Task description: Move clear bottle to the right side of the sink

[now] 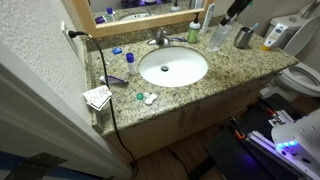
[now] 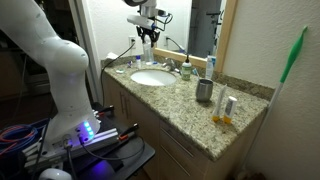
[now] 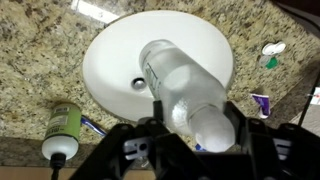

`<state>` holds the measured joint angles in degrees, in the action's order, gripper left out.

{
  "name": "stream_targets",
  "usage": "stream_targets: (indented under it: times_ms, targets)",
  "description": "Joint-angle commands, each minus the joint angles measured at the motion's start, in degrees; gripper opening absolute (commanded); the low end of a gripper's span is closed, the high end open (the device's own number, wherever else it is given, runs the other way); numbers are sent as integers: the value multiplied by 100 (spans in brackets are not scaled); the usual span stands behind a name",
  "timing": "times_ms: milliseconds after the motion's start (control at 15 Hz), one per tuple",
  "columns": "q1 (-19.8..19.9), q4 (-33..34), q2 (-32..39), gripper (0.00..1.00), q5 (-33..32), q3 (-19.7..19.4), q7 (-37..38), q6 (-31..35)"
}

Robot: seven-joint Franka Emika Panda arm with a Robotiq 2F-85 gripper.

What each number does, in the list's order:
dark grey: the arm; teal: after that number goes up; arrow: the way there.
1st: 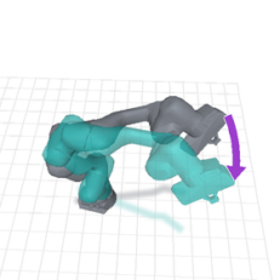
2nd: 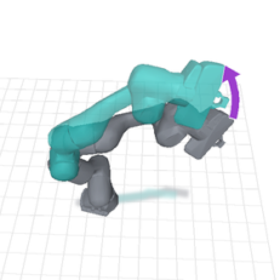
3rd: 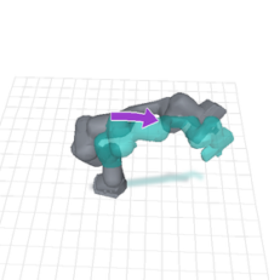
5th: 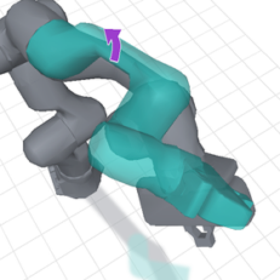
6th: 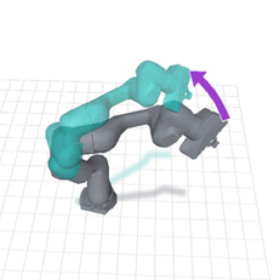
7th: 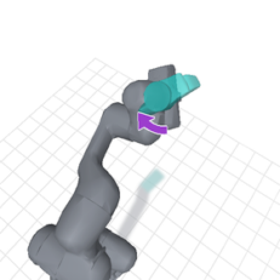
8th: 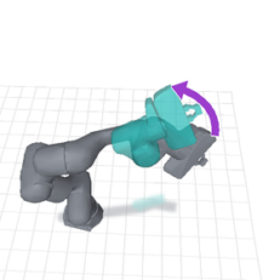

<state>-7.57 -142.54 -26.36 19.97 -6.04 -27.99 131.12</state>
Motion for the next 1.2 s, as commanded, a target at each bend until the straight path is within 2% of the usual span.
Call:
stream_targets:
  times_ms: [0, 67, 200, 533, 667, 733, 867, 933, 1000, 1133]
  targets:
    - [-49, -21, -38, 60, -25, -32, 92, 58]
    - [-55, -35, -58, 35, -24, -12, 146, 83]
    - [205, 89, 118, 35, -120, -63, 529, 334]
    - [869, 397, 76, 35, -388, -588, 1138, 495]
    - [1023, 563, 166, 35, -440, -600, 1479, 745]
    - [890, 358, 19, 60, -388, -679, 1170, 512]
    - [976, 453, 28, 60, -406, -702, 1318, 611]
    - [908, 463, 118, 35, -382, -677, 1312, 531]
    - [858, 593, 376, 35, -323, -705, 1346, 337]
    - [853, 879, 868, 35, -94, -802, 1481, 395]
